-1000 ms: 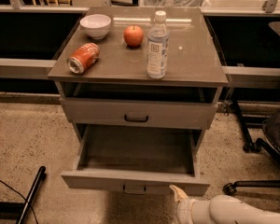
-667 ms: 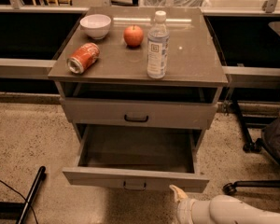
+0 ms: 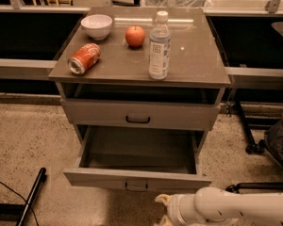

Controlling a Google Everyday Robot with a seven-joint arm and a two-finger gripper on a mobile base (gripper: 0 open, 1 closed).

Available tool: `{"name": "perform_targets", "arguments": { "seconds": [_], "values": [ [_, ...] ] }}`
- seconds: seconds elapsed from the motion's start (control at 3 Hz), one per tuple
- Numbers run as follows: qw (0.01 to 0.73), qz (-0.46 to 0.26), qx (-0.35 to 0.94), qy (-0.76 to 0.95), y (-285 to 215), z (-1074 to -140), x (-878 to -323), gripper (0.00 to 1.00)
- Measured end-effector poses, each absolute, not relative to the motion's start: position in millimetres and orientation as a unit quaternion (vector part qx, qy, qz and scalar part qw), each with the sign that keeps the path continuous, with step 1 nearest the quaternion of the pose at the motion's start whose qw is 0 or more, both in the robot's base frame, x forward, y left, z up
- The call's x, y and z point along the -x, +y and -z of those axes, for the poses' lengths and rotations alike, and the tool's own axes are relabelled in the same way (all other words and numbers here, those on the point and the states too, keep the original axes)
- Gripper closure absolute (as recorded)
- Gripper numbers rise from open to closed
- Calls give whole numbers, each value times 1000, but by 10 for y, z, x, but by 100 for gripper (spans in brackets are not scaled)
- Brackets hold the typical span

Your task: Close middle drawer

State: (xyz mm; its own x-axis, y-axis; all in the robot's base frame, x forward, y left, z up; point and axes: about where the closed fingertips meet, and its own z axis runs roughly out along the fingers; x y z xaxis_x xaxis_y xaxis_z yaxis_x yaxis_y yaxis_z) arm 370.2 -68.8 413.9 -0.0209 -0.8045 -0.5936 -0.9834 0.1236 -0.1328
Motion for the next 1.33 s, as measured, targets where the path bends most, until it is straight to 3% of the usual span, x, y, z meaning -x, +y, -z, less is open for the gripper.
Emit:
{"name": "perform_targets", "arguments": {
  "seconds": [0.33, 0.67, 1.33],
  "values": [
    [285, -146, 642, 697, -634, -4035, -4000, 64],
    [314, -143, 621, 704, -621, -3962, -4315, 60],
    [349, -125, 586, 720, -751, -3971, -4588, 14]
  ]
}}
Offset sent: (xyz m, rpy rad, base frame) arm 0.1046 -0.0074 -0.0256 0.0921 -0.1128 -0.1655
